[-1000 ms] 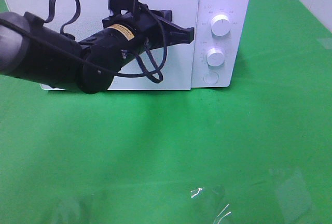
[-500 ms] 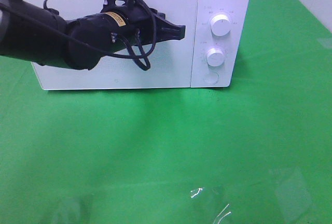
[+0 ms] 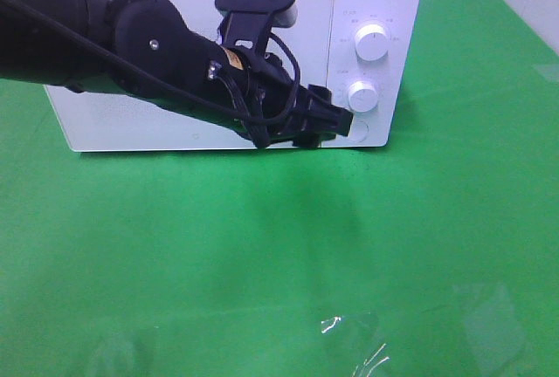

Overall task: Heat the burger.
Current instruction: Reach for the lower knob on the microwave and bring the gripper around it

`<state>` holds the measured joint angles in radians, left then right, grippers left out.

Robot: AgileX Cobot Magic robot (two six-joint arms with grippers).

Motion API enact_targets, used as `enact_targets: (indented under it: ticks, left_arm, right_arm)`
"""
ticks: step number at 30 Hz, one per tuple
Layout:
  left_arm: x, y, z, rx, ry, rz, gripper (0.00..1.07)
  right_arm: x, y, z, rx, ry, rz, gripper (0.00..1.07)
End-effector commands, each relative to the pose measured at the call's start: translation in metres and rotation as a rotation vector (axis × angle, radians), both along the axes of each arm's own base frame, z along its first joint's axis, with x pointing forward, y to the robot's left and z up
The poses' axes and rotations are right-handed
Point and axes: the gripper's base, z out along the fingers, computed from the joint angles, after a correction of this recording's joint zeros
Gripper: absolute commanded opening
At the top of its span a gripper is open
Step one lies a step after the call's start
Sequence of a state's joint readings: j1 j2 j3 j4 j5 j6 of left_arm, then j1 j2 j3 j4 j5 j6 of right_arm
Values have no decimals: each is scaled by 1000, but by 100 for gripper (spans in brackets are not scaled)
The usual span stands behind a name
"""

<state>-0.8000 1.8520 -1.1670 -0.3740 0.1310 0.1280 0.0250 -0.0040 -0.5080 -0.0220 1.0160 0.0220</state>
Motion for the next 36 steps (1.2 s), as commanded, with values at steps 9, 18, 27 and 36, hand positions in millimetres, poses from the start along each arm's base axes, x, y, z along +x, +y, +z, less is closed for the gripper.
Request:
enact_targets:
  ticks: [9, 18, 27, 36]
  left_arm:
    - [-36, 14, 8, 179, 281, -142, 102]
    - [-66, 43, 34, 364, 461, -233, 102]
    - [-45, 91, 54, 346, 538, -72, 102]
    - [-21, 170, 74, 320, 618, 148, 102]
  right_arm:
    - [-3, 0, 1, -12, -40, 4, 74]
    - [-3, 0, 1, -12, -40, 4, 74]
    - [-3, 0, 1, -12, -40, 4, 74]
    - [-3, 0, 1, -12, -40, 4, 74]
